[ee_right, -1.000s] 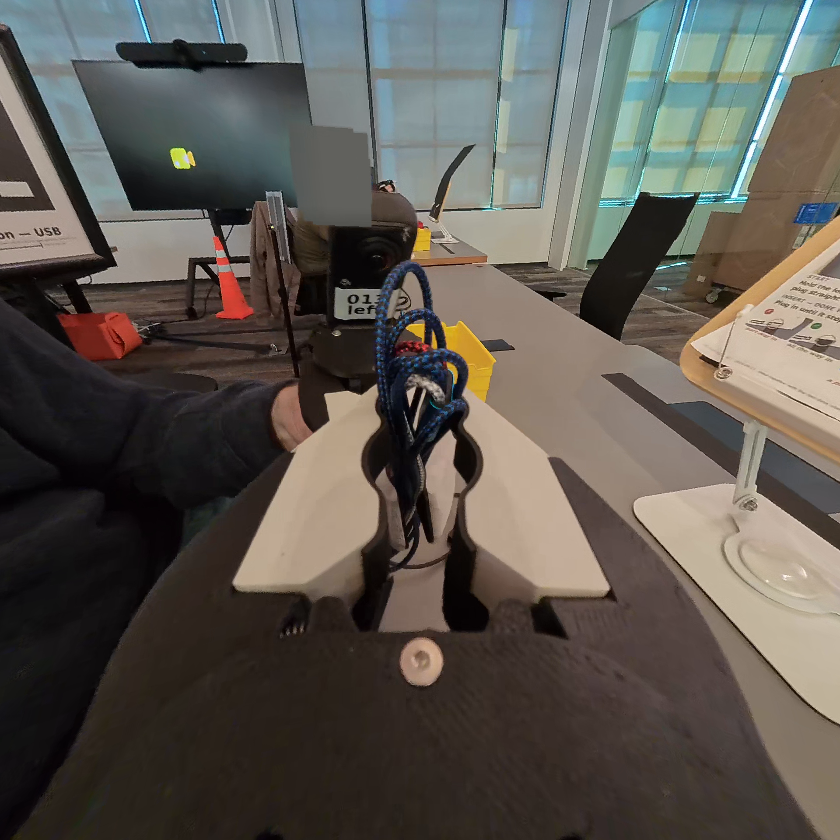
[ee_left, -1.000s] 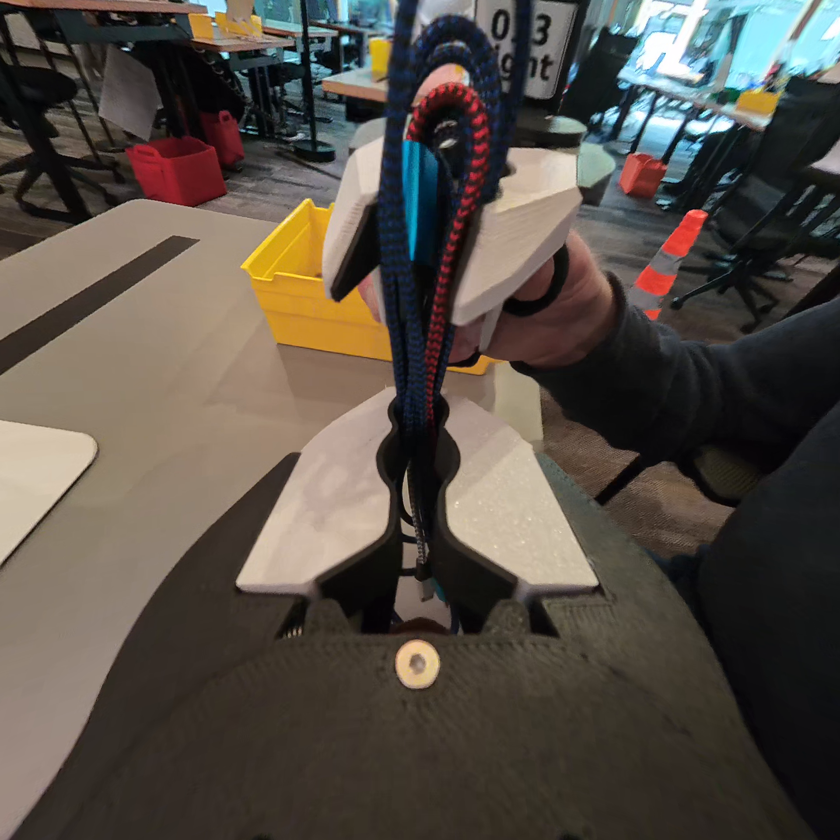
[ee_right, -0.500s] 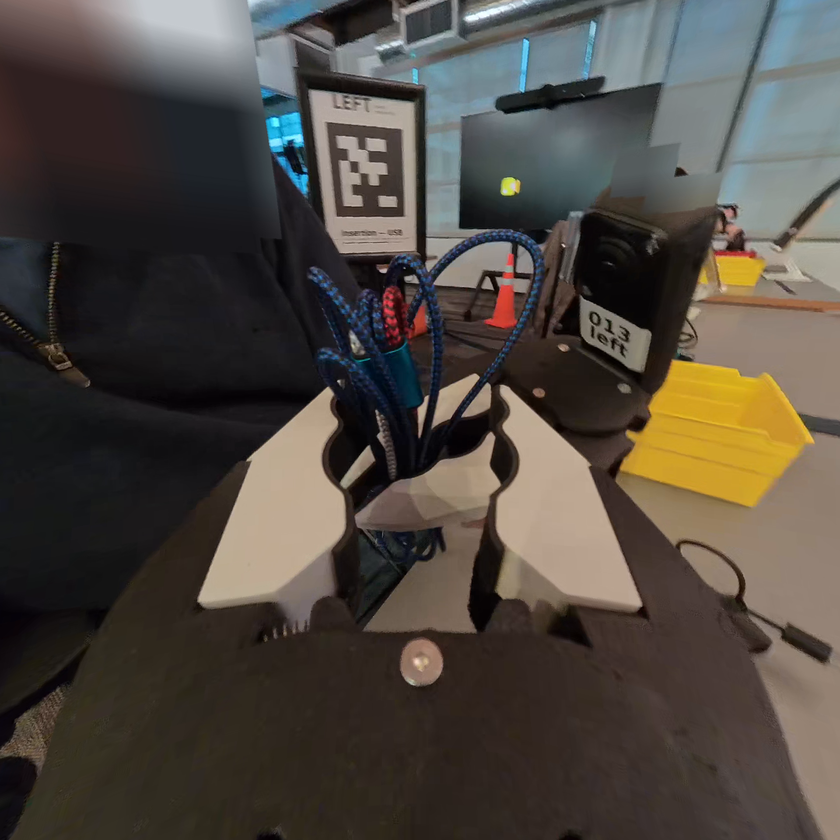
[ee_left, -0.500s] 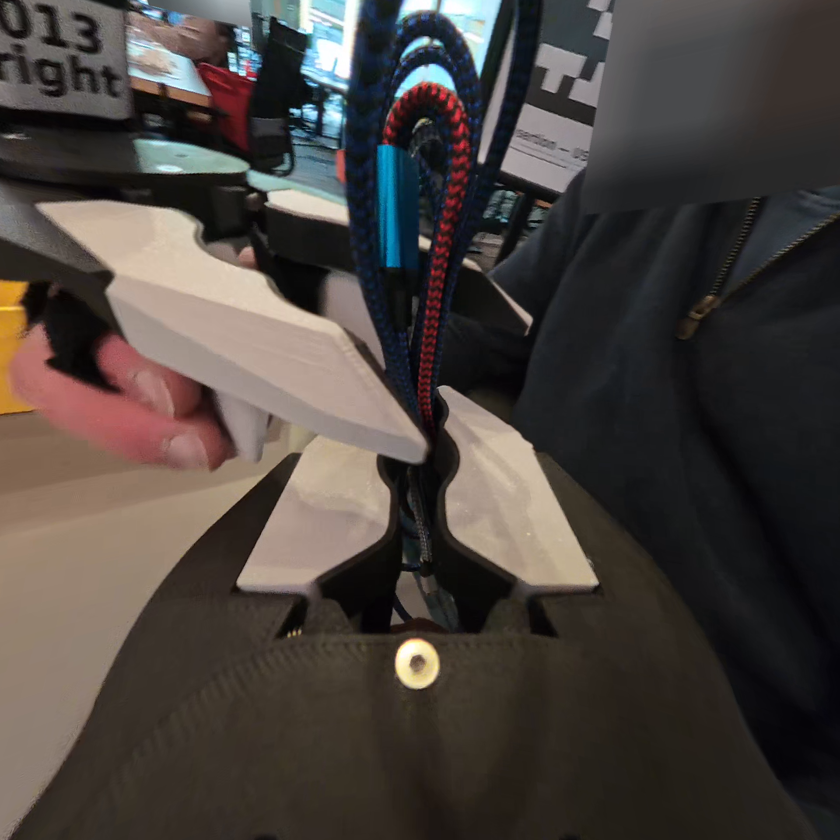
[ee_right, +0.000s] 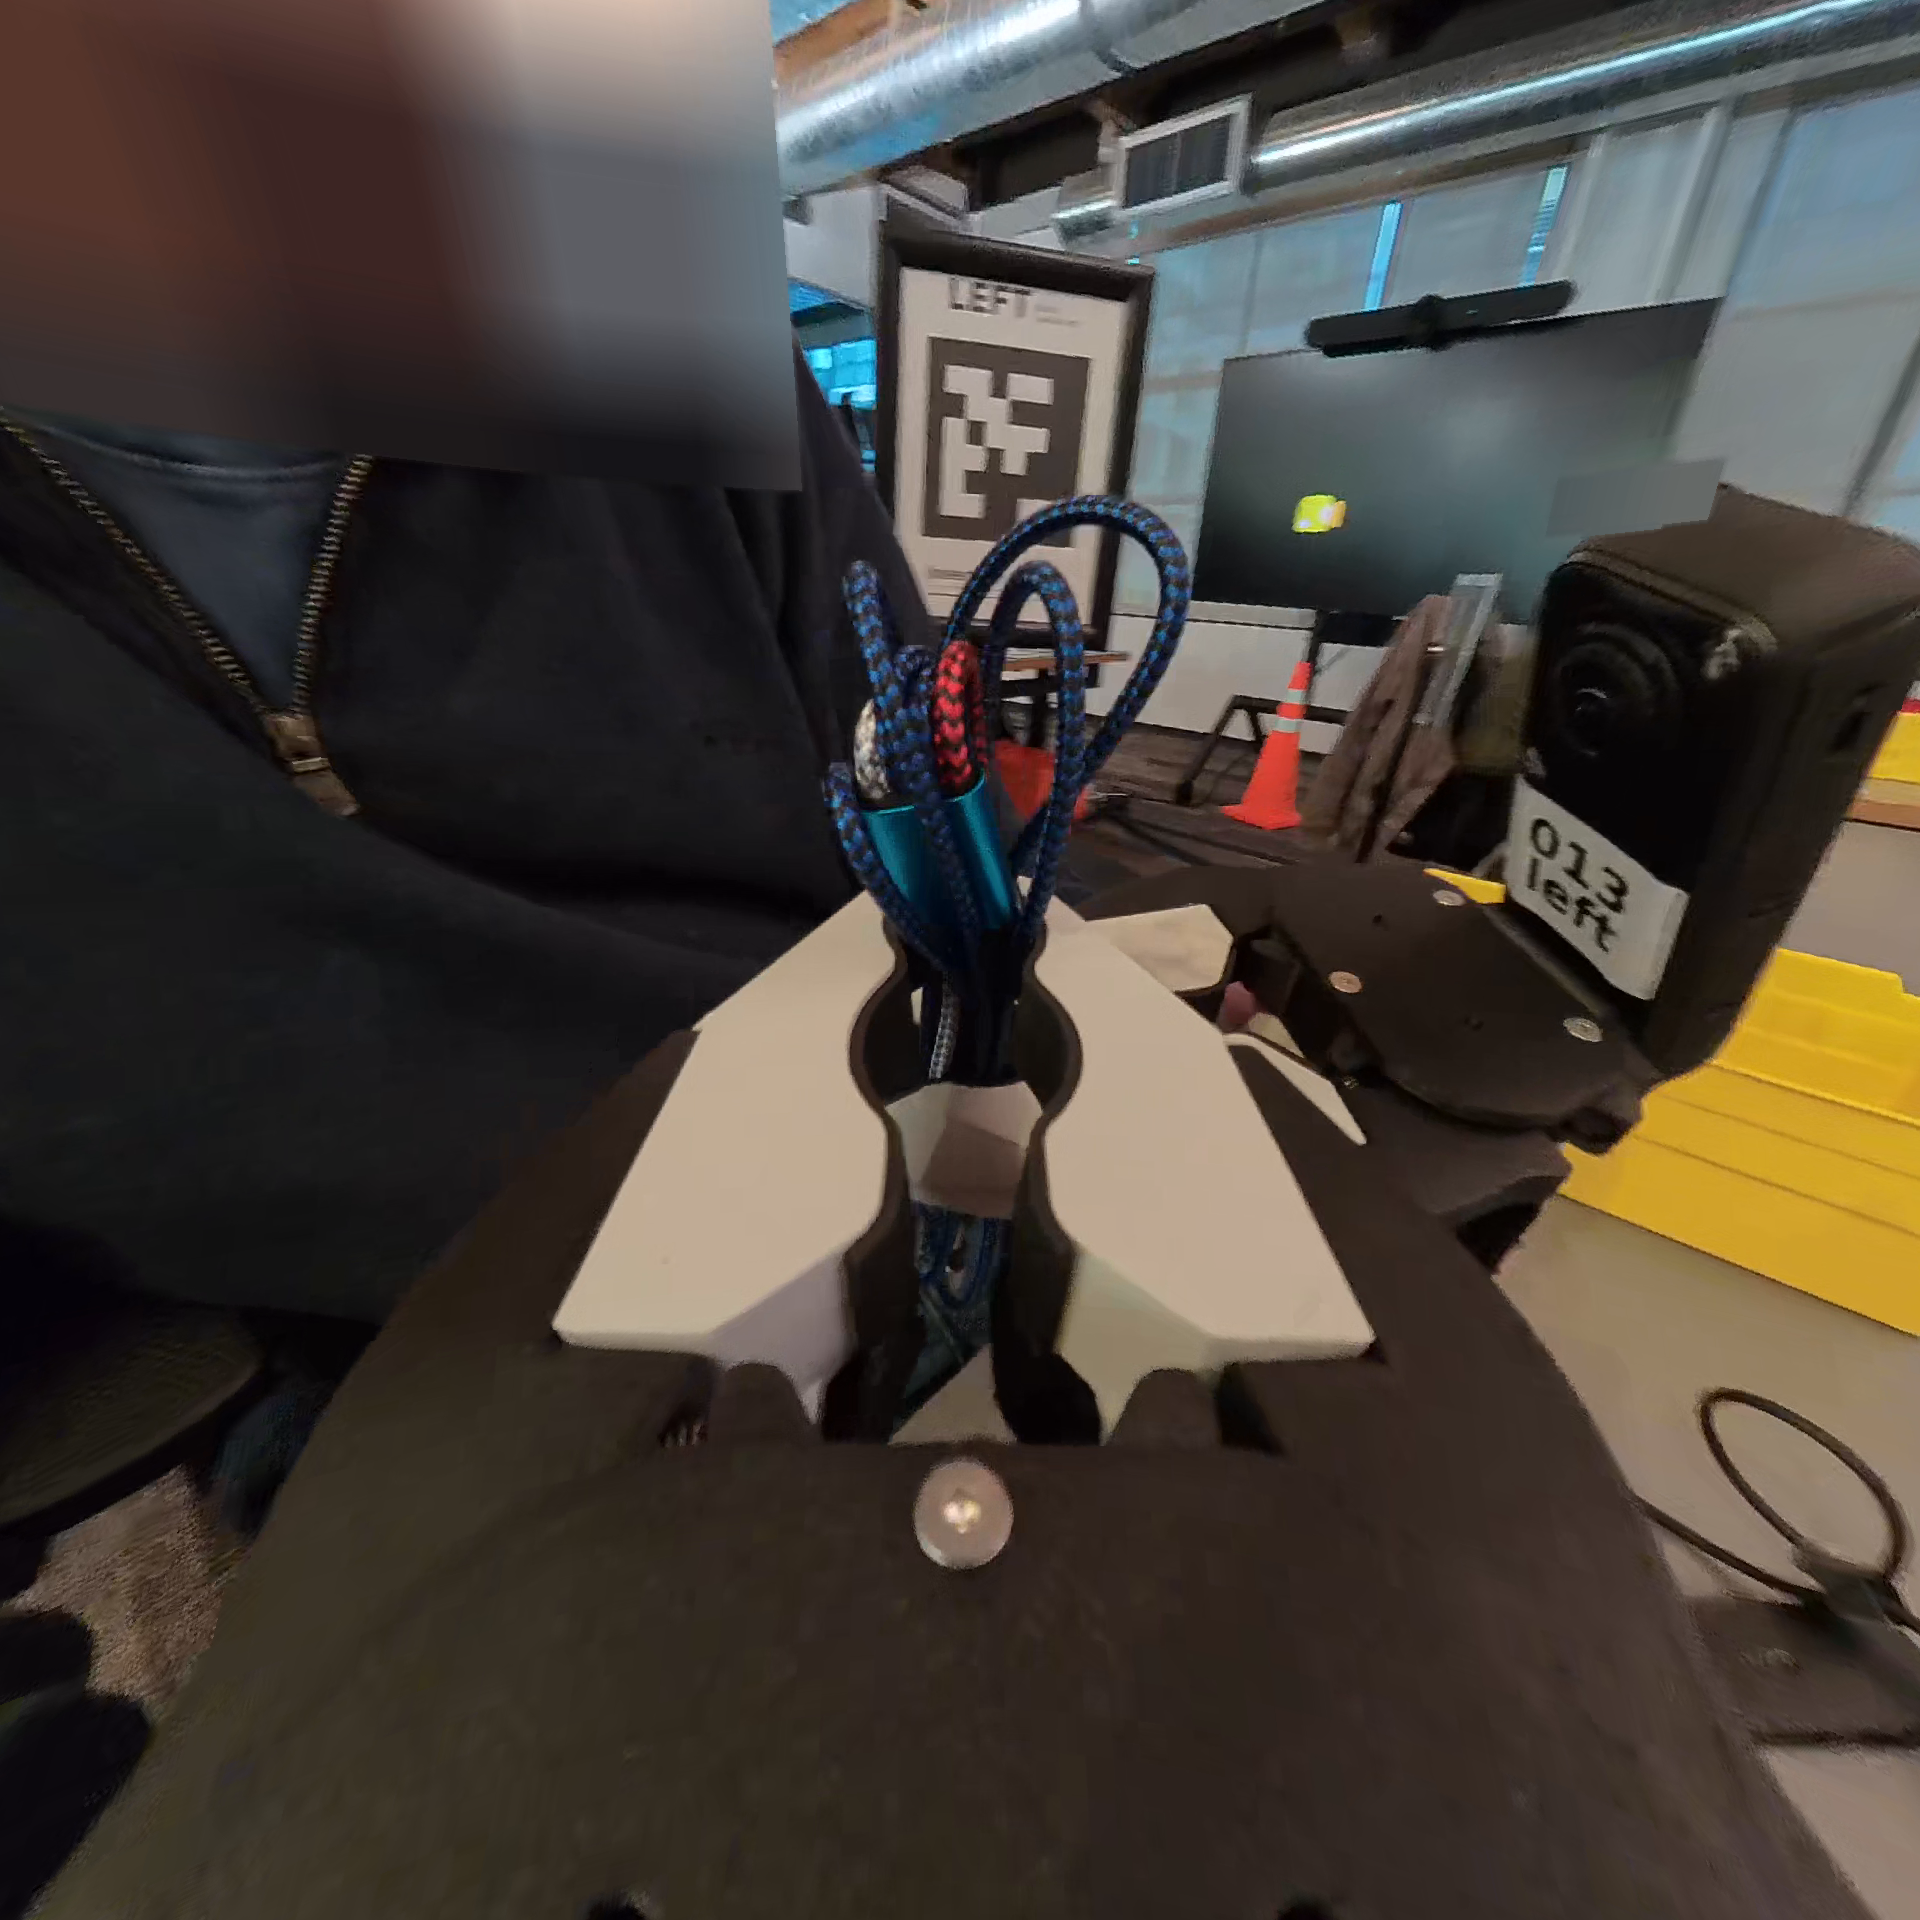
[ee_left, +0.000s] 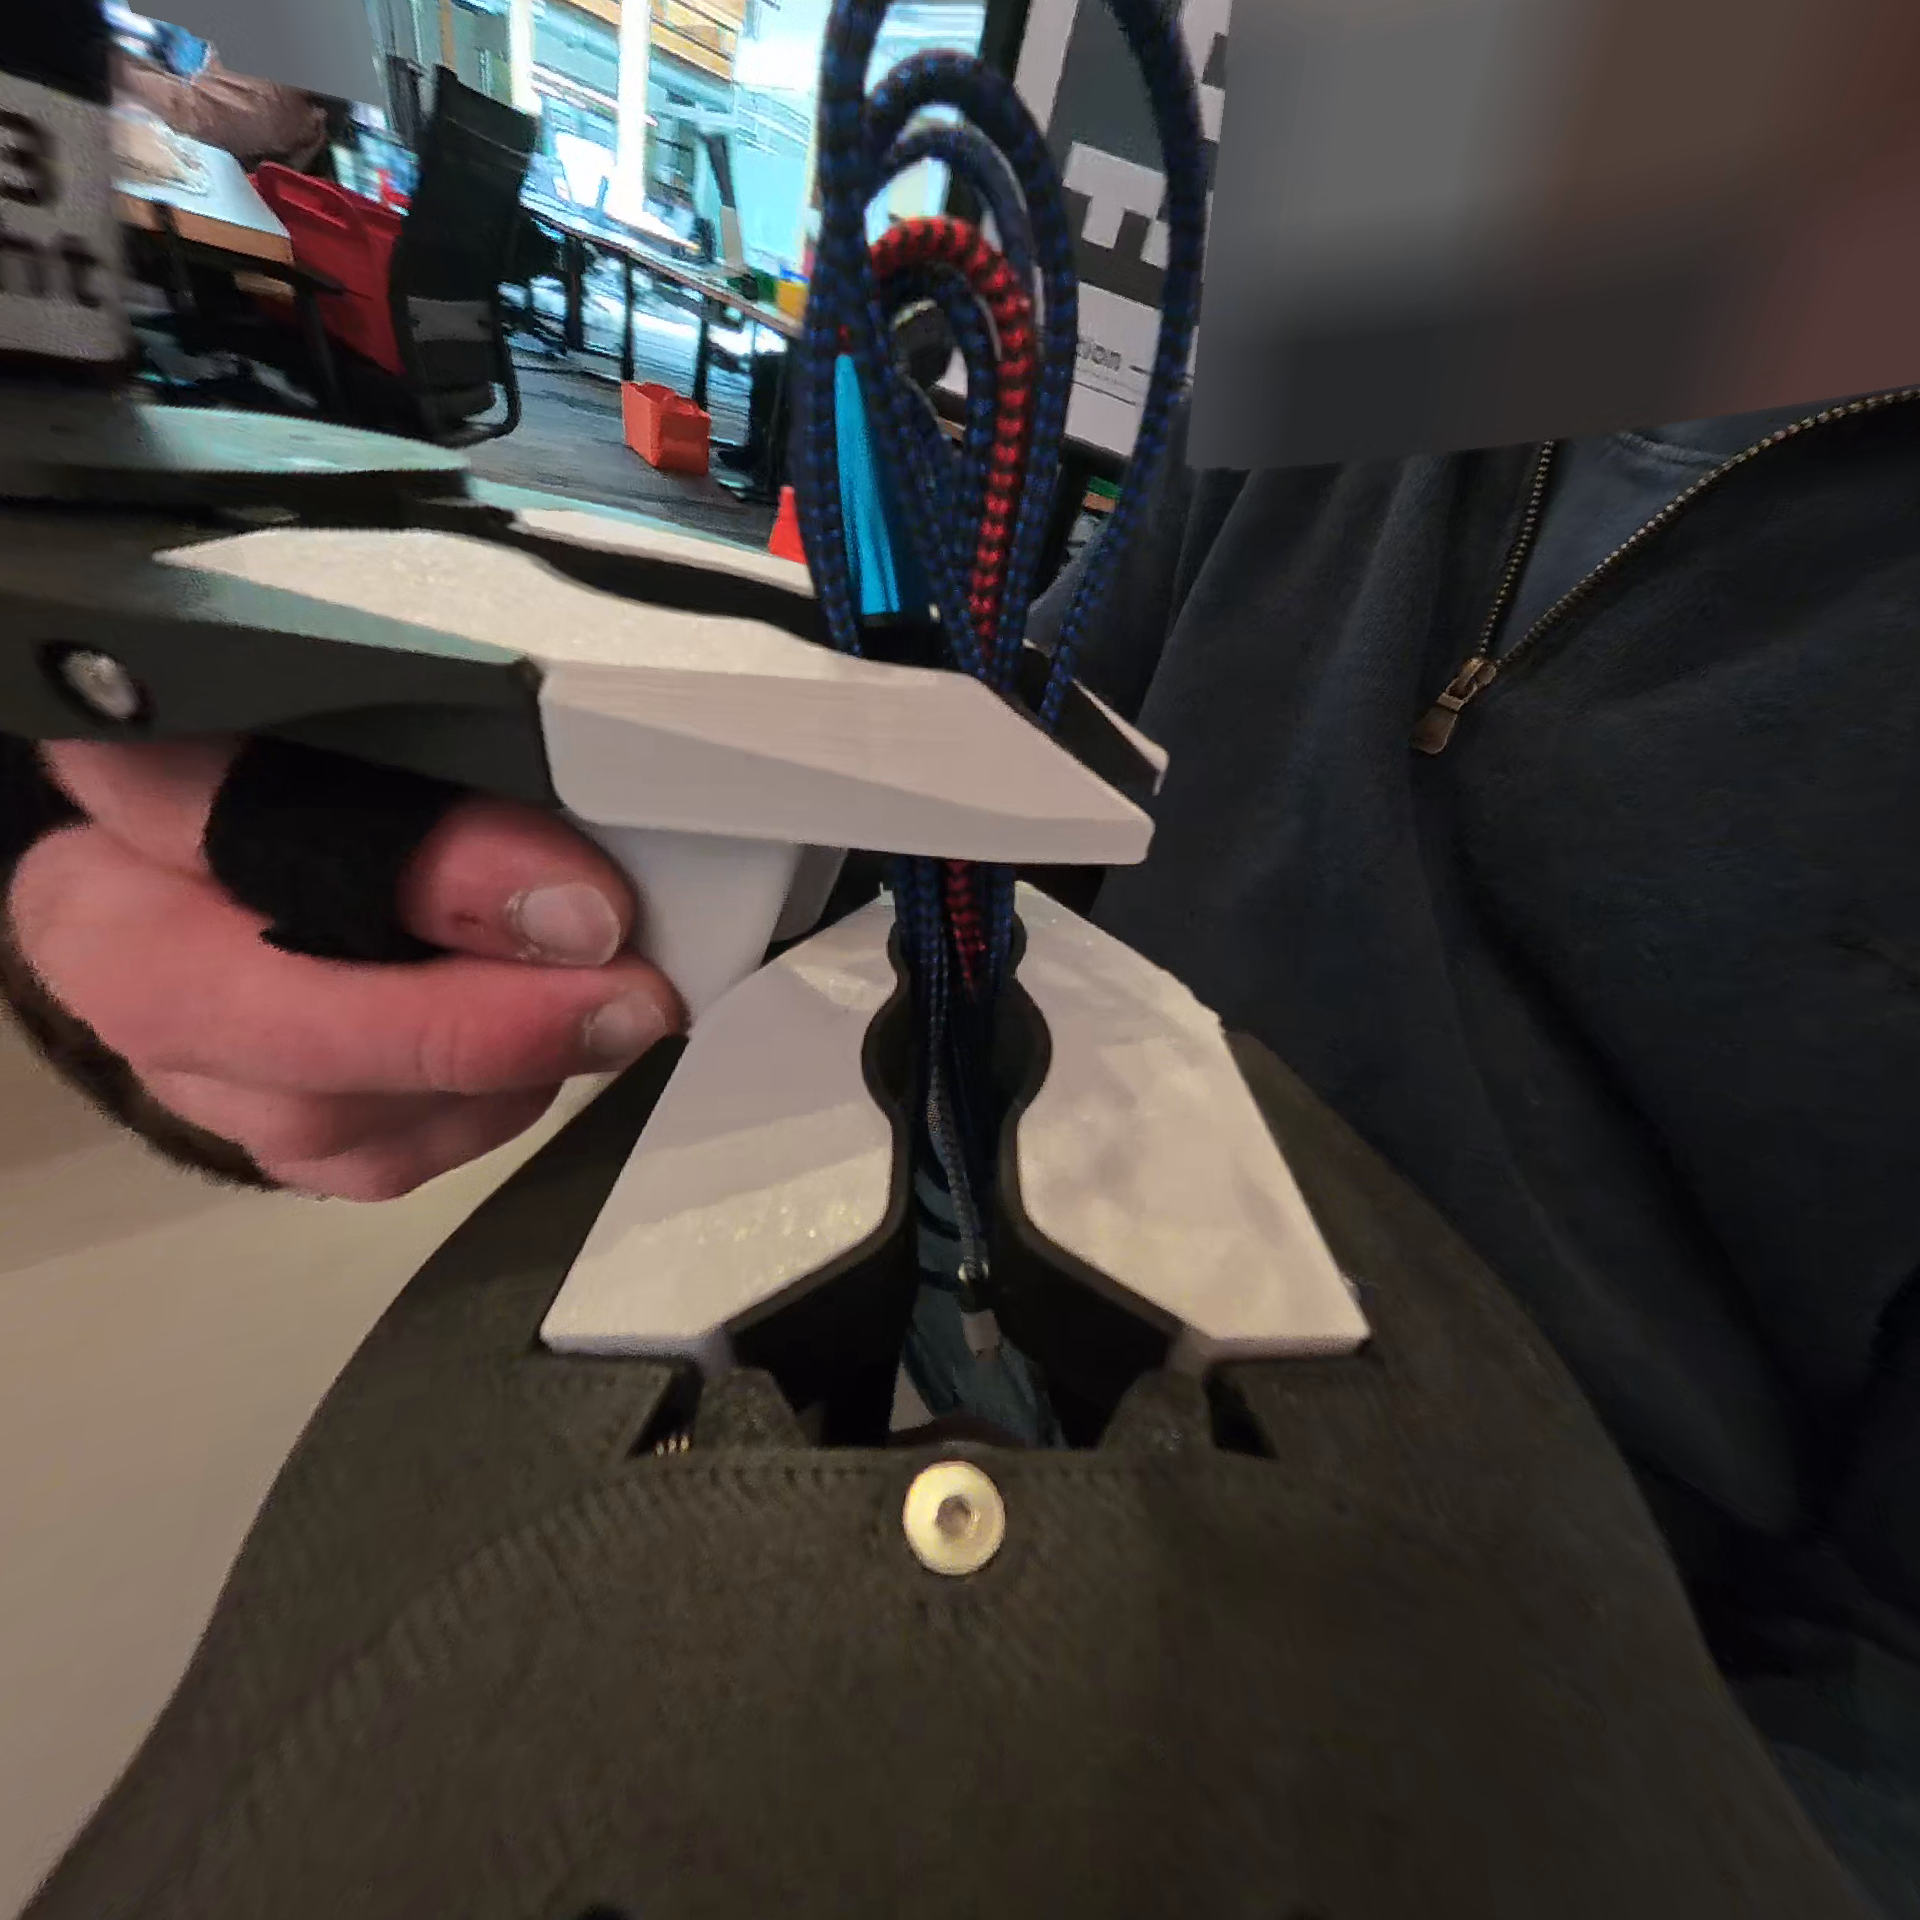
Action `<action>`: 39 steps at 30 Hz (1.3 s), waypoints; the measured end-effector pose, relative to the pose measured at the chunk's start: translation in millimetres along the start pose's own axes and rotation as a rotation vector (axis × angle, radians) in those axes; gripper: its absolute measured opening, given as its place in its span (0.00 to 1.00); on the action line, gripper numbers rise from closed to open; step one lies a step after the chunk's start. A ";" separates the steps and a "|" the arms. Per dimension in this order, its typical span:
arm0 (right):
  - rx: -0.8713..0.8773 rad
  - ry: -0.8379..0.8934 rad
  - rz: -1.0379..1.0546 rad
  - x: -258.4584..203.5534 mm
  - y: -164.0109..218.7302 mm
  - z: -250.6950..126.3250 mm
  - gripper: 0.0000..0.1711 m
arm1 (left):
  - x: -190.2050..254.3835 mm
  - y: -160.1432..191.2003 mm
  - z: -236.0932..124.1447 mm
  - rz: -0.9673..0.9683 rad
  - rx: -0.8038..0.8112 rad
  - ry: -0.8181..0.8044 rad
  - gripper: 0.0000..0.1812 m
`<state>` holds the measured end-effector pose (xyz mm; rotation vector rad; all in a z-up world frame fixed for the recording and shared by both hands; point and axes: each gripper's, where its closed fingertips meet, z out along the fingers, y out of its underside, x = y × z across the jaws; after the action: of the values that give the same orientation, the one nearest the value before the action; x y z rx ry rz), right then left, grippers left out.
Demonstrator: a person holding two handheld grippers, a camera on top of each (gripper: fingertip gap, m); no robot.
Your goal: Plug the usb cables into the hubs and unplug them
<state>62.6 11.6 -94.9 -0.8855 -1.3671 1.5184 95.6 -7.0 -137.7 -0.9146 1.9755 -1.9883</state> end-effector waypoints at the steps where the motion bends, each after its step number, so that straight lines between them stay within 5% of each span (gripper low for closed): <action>1: -0.008 0.044 -0.005 3.8 -0.1 -1.0 0.05 | -3.5 -1.2 -2.0 0.001 0.012 -0.025 0.06; 10: -0.032 0.413 0.082 48.2 1.2 -35.1 0.04 | -51.0 7.2 -41.2 0.049 -0.085 -0.448 0.24; 15: -0.025 0.501 0.084 59.4 1.0 -41.3 0.04 | -68.2 8.2 -40.1 0.099 -0.174 -0.590 0.18; 18: -0.043 0.520 0.085 60.6 1.3 -40.2 0.04 | -70.2 7.7 -37.0 0.077 -0.132 -0.565 0.06; 25: -0.036 0.559 0.086 63.5 -0.4 -38.8 0.06 | -62.9 5.5 -37.3 0.044 -0.057 -0.471 0.04; 29: -0.057 0.415 0.126 48.8 6.0 -31.6 0.30 | -40.4 0.3 -29.6 0.026 0.019 -0.278 0.02; 39: -0.115 0.045 0.041 6.7 18.6 3.1 0.13 | 2.7 13.1 0.3 0.019 -0.003 0.071 0.01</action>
<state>54.6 16.7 -112.6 -1.0184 -1.4226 1.4534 90.0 -9.9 -149.5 -0.8341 2.0169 -2.0348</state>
